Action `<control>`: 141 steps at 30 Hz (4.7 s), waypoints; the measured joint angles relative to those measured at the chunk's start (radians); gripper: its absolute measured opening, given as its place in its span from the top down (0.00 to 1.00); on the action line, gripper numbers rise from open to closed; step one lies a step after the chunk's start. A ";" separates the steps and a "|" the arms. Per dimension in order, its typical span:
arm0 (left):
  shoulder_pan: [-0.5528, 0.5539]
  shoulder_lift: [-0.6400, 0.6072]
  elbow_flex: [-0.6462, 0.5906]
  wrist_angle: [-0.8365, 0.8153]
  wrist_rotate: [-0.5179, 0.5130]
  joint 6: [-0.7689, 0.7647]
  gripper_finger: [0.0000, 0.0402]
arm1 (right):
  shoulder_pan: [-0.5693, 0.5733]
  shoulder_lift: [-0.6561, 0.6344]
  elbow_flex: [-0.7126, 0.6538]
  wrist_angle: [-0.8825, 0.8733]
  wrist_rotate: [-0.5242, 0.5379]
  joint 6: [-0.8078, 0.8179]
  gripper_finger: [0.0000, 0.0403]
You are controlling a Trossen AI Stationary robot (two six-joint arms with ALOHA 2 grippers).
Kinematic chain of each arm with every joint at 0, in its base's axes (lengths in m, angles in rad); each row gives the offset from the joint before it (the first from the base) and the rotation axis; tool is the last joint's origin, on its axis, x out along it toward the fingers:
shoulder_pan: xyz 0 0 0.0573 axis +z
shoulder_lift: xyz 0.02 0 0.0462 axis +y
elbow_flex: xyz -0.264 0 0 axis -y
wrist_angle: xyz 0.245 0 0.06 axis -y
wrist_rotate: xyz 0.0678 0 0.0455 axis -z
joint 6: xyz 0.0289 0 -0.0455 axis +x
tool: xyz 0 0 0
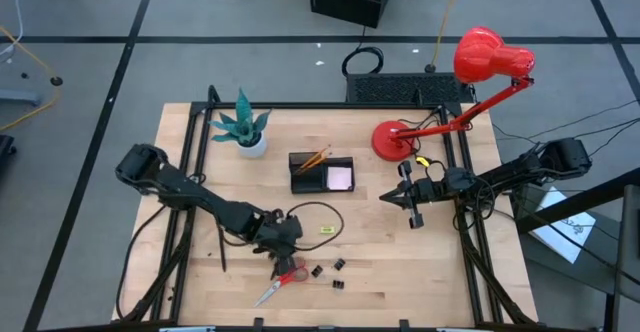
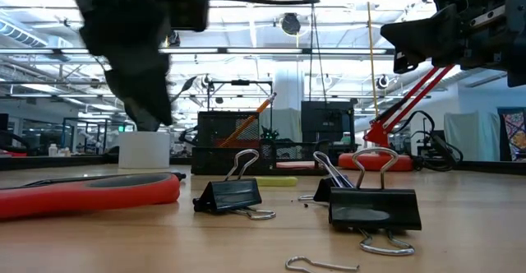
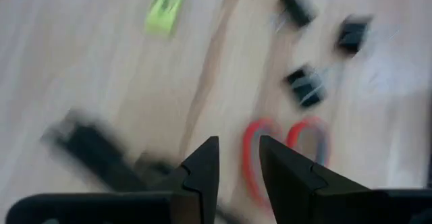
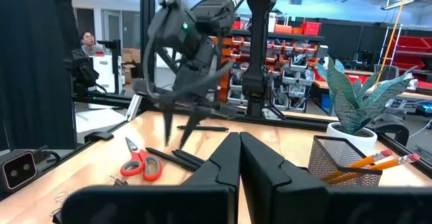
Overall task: Pick and place office supplies into organizer
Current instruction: Put the black pen into the black desk organizer
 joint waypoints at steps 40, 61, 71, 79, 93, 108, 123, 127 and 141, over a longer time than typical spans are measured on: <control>0.138 0.132 0.005 -0.228 -0.096 -0.071 0.72 | 0.000 0.000 0.000 -0.004 0.000 0.000 0.99; 0.157 0.153 0.005 -0.241 -0.039 0.050 0.85 | 0.000 0.000 0.000 -0.004 0.000 0.000 0.99; 0.161 0.126 0.003 -0.247 -0.105 0.105 0.95 | 0.000 0.000 0.000 -0.004 0.000 0.000 0.99; 0.168 0.047 -0.002 -0.256 -0.209 0.162 0.93 | 0.000 0.000 0.000 -0.004 0.000 0.000 0.99; 0.191 -0.245 0.000 0.085 -0.332 0.480 0.94 | 0.000 0.000 0.000 -0.005 0.000 0.000 0.99; 0.382 -0.291 0.002 0.429 -0.356 0.869 0.95 | 0.000 0.000 0.000 -0.007 0.000 0.000 0.99; 0.570 -0.093 0.002 0.438 -0.207 0.749 0.94 | 0.000 0.000 0.000 -0.035 0.000 0.000 0.99; 0.575 -0.042 0.002 0.439 -0.200 0.745 0.96 | 0.000 0.000 0.000 -0.036 0.000 0.000 0.99; 0.572 -0.007 0.002 0.389 -0.200 0.714 0.97 | 0.000 0.000 0.000 -0.036 0.000 -0.003 0.99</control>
